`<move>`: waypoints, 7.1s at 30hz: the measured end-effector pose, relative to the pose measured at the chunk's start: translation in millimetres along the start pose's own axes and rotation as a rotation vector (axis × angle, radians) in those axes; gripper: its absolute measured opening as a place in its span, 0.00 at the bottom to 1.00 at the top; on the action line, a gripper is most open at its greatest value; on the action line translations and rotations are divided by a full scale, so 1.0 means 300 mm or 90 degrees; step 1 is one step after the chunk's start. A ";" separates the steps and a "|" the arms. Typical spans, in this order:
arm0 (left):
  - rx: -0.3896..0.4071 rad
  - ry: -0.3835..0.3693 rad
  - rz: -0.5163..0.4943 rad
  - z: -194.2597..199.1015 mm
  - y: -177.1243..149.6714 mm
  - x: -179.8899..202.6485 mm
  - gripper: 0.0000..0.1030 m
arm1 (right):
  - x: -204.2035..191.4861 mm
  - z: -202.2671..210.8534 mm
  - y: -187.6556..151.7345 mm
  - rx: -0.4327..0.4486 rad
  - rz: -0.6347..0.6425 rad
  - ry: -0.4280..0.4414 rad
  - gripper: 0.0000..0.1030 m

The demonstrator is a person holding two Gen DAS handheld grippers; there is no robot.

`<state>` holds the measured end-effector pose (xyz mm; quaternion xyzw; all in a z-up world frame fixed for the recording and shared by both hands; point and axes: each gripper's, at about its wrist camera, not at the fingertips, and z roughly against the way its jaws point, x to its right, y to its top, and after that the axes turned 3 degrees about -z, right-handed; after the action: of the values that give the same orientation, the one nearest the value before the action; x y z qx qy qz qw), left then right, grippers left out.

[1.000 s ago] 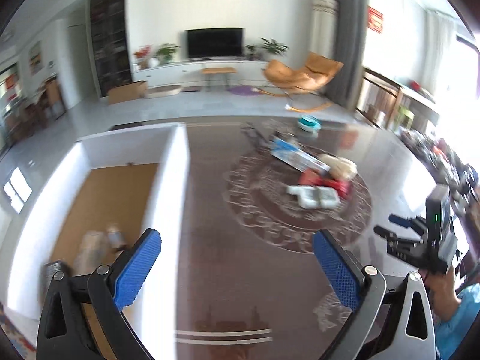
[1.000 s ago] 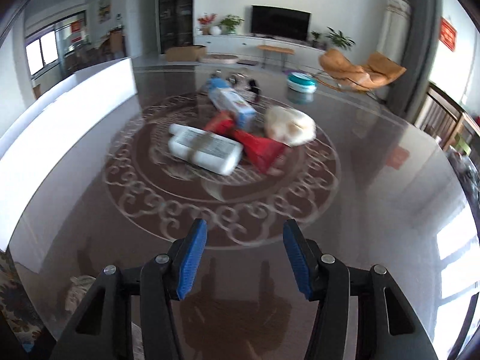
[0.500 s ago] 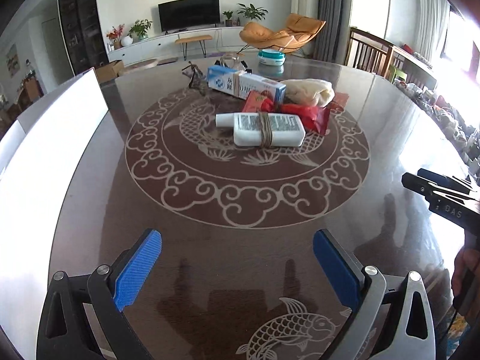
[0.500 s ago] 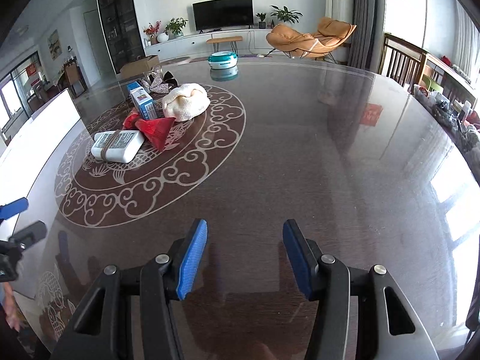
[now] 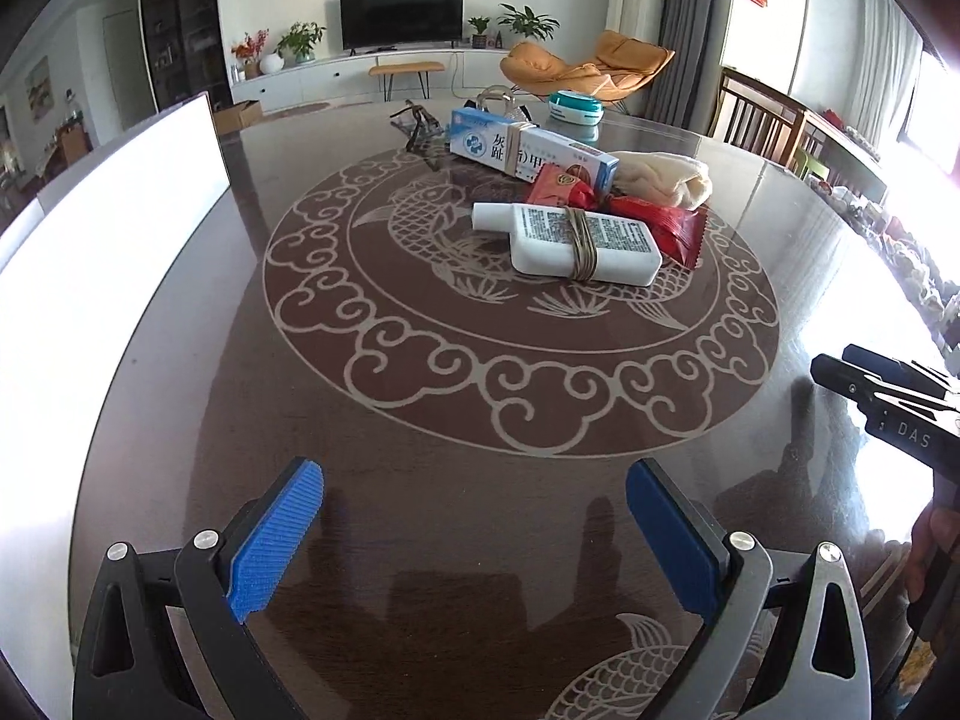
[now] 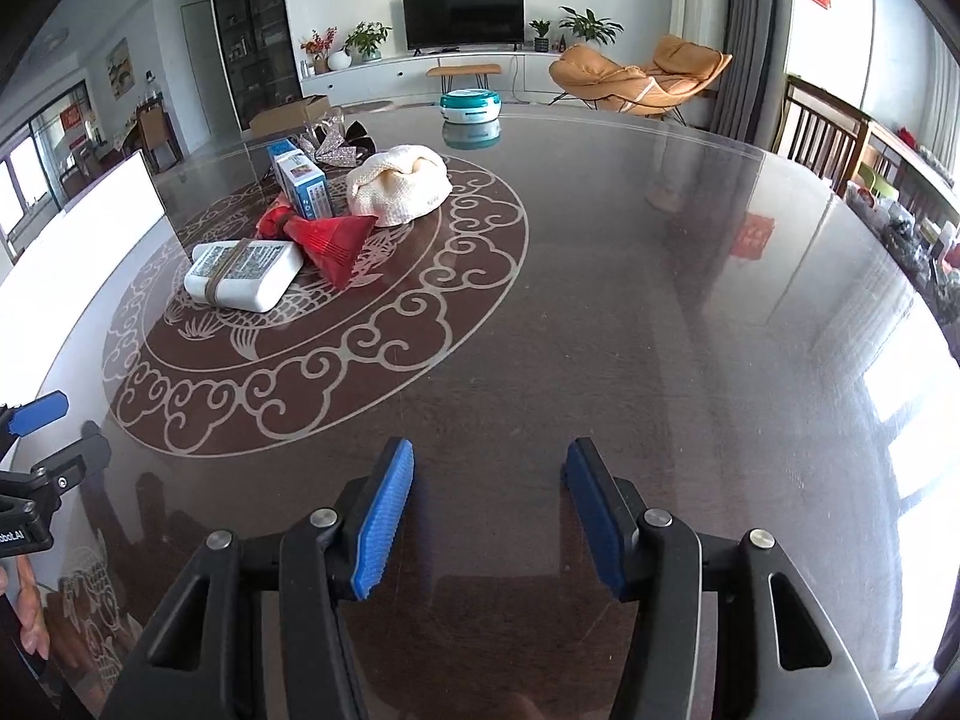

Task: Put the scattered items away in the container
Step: 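Move both open tools back over the table toward the remaining items, then lower the open left tool around the twine-tied white bottle, then close the left tool on the white bottle and lift it, then hold the white bottle in the left tool while the right tool grasps the red snack package, then lift the red snack package with the right tool while the left tool holds the bottle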

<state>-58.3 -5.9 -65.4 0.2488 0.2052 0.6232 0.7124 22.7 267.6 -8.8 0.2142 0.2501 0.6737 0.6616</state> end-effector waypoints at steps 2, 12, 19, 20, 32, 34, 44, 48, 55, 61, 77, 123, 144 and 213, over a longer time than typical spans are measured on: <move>0.003 -0.007 0.004 -0.002 0.002 -0.008 1.00 | 0.003 -0.013 0.016 -0.002 -0.001 -0.001 0.57; -0.020 0.006 -0.004 -0.032 -0.005 0.005 1.00 | 0.014 -0.153 0.183 -0.022 -0.048 -0.048 0.75; -0.024 0.012 -0.011 -0.035 -0.003 0.008 1.00 | -0.057 -0.207 0.276 -0.076 -0.071 -0.043 0.75; -0.021 0.009 -0.007 -0.034 -0.002 0.004 1.00 | -0.069 -0.197 0.271 -0.075 -0.083 -0.016 0.75; -0.023 0.016 -0.006 -0.037 -0.003 0.004 1.00 | -0.317 -0.200 0.269 -0.062 0.101 0.226 0.74; -0.022 0.015 -0.005 -0.037 -0.004 0.003 1.00 | -0.358 -0.152 0.233 -0.057 0.164 0.302 0.73; -0.031 0.031 -0.015 -0.041 -0.002 0.018 1.00 | -0.219 -0.090 0.115 -0.037 0.154 0.159 0.73; -0.033 0.032 -0.011 -0.044 -0.001 0.013 1.00 | -0.194 -0.086 0.092 -0.018 0.155 0.145 0.73; -0.060 0.054 0.030 -0.070 0.039 0.008 1.00 | -0.217 -0.102 0.102 -0.015 0.163 0.116 0.74; -0.033 -0.009 0.246 -0.048 0.147 -0.159 1.00 | -0.202 -0.110 0.104 -0.013 0.141 0.095 0.74; -0.088 0.085 0.367 -0.200 0.360 -0.211 1.00 | -0.202 -0.111 0.105 -0.013 0.139 0.093 0.74; -0.088 0.140 0.162 -0.190 0.220 -0.303 1.00 | -0.193 -0.109 0.104 -0.013 0.131 0.086 0.74; -0.046 0.077 0.054 -0.145 0.241 -0.313 0.49 | -0.200 -0.109 0.107 -0.018 0.137 0.097 0.76; -0.038 0.006 -0.051 -0.012 -0.005 0.016 1.00 | -0.150 0.039 -0.112 -0.014 0.086 0.050 0.86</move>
<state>-58.7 -0.9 -69.1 0.2160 0.1993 0.6014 0.7429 57.9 223.4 -18.5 0.1967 0.2537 0.7273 0.6066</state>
